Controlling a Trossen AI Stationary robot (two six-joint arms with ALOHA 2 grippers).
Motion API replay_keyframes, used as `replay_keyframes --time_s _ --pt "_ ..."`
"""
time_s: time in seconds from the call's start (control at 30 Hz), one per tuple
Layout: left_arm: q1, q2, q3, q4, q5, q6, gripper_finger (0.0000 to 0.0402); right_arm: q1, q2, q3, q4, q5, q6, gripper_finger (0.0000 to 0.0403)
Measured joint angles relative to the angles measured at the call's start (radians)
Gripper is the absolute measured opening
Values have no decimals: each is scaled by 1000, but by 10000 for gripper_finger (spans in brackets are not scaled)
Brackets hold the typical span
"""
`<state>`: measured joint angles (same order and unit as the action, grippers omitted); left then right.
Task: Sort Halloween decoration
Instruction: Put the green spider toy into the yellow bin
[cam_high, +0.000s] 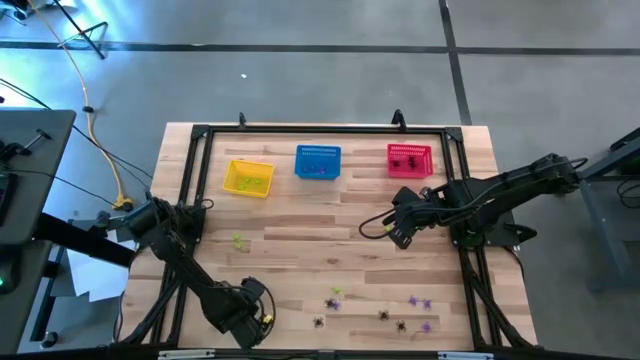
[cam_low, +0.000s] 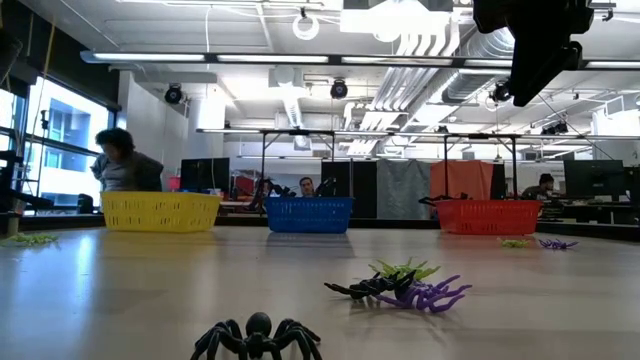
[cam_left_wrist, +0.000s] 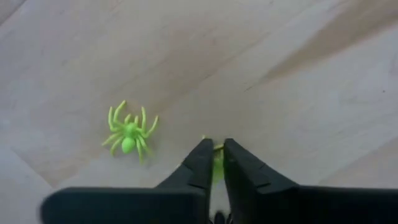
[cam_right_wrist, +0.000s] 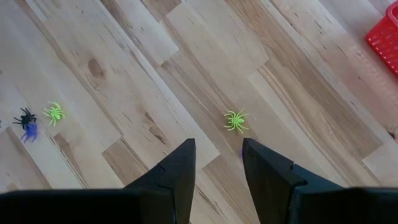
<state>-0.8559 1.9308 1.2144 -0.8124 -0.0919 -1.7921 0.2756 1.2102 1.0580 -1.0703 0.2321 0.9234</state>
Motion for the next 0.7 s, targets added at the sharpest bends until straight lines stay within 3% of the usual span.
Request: replay_keyframes --time_s 0.3,0.7 --pt "26 2 6 14 13 95 1 0 0 0 0 0 0 130" --pt "28 6 39 17 -7 111 0 0 0 0 0 0 0 130"
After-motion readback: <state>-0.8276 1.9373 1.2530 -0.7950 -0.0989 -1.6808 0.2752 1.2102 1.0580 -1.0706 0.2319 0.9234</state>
